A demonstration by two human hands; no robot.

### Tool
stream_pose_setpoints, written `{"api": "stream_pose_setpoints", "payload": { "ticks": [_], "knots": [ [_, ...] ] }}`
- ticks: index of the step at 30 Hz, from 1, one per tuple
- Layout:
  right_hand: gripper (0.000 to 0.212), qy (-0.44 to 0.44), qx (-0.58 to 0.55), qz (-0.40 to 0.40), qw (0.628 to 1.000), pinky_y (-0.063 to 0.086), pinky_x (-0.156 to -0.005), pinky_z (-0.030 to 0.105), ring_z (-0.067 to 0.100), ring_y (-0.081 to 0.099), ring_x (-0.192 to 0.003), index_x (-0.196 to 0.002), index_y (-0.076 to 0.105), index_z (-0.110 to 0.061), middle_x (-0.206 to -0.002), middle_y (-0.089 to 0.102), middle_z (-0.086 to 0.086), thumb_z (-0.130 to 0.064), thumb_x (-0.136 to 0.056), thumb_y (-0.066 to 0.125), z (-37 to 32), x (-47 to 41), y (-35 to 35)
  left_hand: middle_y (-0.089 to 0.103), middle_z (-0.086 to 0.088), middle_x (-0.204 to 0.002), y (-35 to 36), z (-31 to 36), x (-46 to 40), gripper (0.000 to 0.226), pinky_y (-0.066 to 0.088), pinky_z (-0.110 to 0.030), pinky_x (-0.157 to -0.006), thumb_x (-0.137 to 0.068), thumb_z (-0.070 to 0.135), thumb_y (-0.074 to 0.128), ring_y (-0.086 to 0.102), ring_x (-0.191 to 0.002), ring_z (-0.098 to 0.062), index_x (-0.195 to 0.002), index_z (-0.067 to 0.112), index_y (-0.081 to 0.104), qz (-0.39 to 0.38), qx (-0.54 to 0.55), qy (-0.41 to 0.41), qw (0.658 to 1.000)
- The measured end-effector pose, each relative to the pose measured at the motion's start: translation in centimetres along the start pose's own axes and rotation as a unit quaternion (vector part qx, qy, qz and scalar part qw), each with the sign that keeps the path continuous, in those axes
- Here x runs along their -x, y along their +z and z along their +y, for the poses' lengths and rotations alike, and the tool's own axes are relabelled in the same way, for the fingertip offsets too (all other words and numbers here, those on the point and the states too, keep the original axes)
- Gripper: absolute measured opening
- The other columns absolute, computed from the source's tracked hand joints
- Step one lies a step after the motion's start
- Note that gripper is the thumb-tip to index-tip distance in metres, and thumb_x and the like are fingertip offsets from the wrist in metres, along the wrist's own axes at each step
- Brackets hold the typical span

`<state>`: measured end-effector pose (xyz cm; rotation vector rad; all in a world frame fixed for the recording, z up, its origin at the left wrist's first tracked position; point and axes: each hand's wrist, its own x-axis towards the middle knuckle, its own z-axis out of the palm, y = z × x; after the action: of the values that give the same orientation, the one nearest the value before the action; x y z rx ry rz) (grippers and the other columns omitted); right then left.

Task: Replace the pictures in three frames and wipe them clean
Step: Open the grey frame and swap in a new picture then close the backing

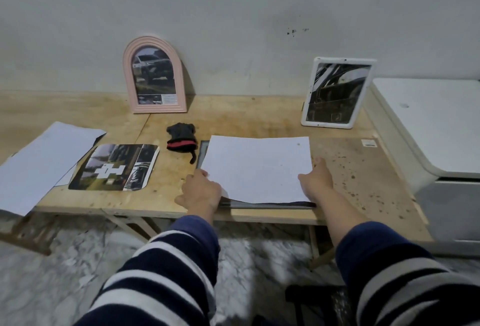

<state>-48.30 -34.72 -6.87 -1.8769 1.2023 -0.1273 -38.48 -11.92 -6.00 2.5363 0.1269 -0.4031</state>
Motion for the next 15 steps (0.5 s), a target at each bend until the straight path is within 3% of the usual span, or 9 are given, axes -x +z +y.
{"api": "stream_pose_setpoints", "payload": {
  "ticks": [2, 6, 11, 15],
  "knots": [
    [0.064, -0.020, 0.034, 0.026, 0.999, 0.046, -0.083, 0.031, 0.031, 0.050, -0.120, -0.148, 0.026, -0.014, -0.146, 0.038, 0.010, -0.002, -0.092, 0.055, -0.1, -0.1, 0.3, 0.048, -0.003, -0.125, 0.1, -0.5, 0.4, 0.038, 0.028, -0.048, -0.099, -0.085, 0.021, 0.052, 0.042, -0.119, -0.025, -0.123, 0.028, 0.050, 0.012, -0.067, 0.008, 0.998],
    [0.051, -0.022, 0.039, 0.030, 0.999, 0.041, -0.067, 0.024, 0.024, 0.055, -0.096, -0.138, 0.047, -0.013, -0.145, 0.040, 0.007, 0.006, -0.091, 0.049, 0.3, -0.7, 1.2, 0.043, -0.004, -0.125, 0.3, -1.4, 0.4, 0.037, 0.024, -0.046, -0.099, -0.085, 0.031, 0.049, 0.035, -0.120, -0.025, -0.122, 0.027, 0.051, 0.025, -0.150, 0.030, 0.988],
    [0.048, -0.022, 0.105, 0.030, 0.994, 0.039, -0.077, 0.027, 0.028, 0.050, -0.116, -0.136, 0.051, -0.012, -0.142, 0.036, 0.004, 0.004, -0.090, 0.049, 0.8, -0.5, 1.8, 0.039, -0.006, -0.124, 0.3, -1.3, 0.4, 0.042, 0.025, -0.044, -0.096, -0.084, 0.036, 0.050, 0.033, -0.117, -0.027, -0.123, 0.020, 0.049, 0.035, -0.212, 0.051, 0.975],
    [0.054, -0.024, 0.155, 0.015, 0.988, 0.039, -0.080, 0.028, 0.025, 0.042, -0.121, -0.138, 0.049, -0.017, -0.141, 0.035, 0.002, 0.004, -0.087, 0.049, 1.2, -0.3, 2.2, 0.035, -0.007, -0.133, 0.3, -1.4, 0.2, 0.051, 0.027, -0.045, -0.098, -0.082, 0.032, 0.055, 0.031, -0.123, -0.028, -0.129, 0.020, 0.040, 0.009, -0.197, 0.067, 0.978]
  ]
}}
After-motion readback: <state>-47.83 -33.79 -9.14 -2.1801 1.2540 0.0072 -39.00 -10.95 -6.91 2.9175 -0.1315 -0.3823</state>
